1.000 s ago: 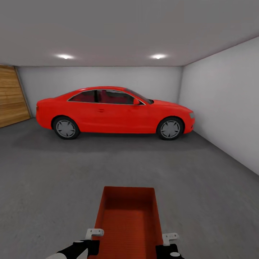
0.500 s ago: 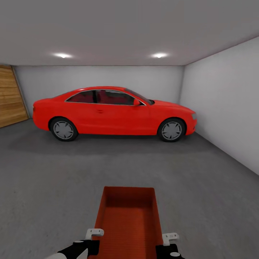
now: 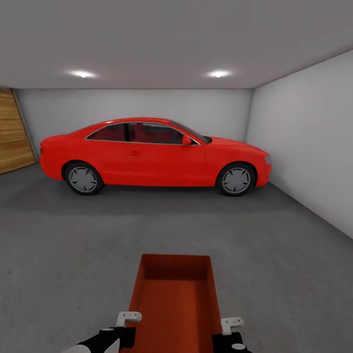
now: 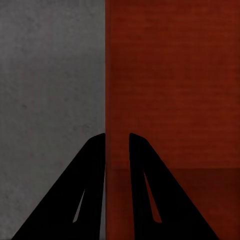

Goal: Move the two storage containers from the living room to the garage. In the garage, place one container on the floor and stack the other container on top of it (either order is fine).

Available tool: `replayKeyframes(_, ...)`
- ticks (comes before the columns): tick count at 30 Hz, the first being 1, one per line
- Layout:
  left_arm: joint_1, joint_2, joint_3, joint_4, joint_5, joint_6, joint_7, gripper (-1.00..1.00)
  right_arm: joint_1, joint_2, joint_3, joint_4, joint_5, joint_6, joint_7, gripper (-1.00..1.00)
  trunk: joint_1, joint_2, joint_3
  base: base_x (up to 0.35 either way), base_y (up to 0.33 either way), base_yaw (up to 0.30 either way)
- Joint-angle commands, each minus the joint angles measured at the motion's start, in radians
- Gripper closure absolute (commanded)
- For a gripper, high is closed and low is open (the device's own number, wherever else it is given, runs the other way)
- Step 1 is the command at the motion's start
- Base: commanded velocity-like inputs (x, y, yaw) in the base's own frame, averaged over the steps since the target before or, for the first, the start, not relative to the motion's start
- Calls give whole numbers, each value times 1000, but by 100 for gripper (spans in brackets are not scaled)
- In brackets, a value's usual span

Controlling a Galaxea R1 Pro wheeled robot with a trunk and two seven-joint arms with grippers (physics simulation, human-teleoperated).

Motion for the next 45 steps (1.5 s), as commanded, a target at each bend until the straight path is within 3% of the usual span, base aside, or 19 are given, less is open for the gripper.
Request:
replayKeyframes(1, -1, 7, -12, 0, -10, 5, 11, 100, -1, -14, 14, 1, -13, -6, -13, 100, 1, -1, -1, 322, 0, 0)
replayKeyframes(7, 0, 7, -12, 0, -10, 2, 11, 100, -1, -14, 14, 1, -14, -6, -13, 100, 1, -1, -1, 257, 0, 0)
replayKeyframes(22, -1, 7, -12, 0, -8, 1, 11, 100, -1, -16, 14, 1, -14, -5, -14, 100, 1, -1, -1, 12, 0, -10)
replayKeyframes(45, -1, 7, -13, 0, -8, 1, 11, 100, -1, -13, 14, 1, -14, -3, -15, 100, 1, -1, -1, 0, 0, -283)
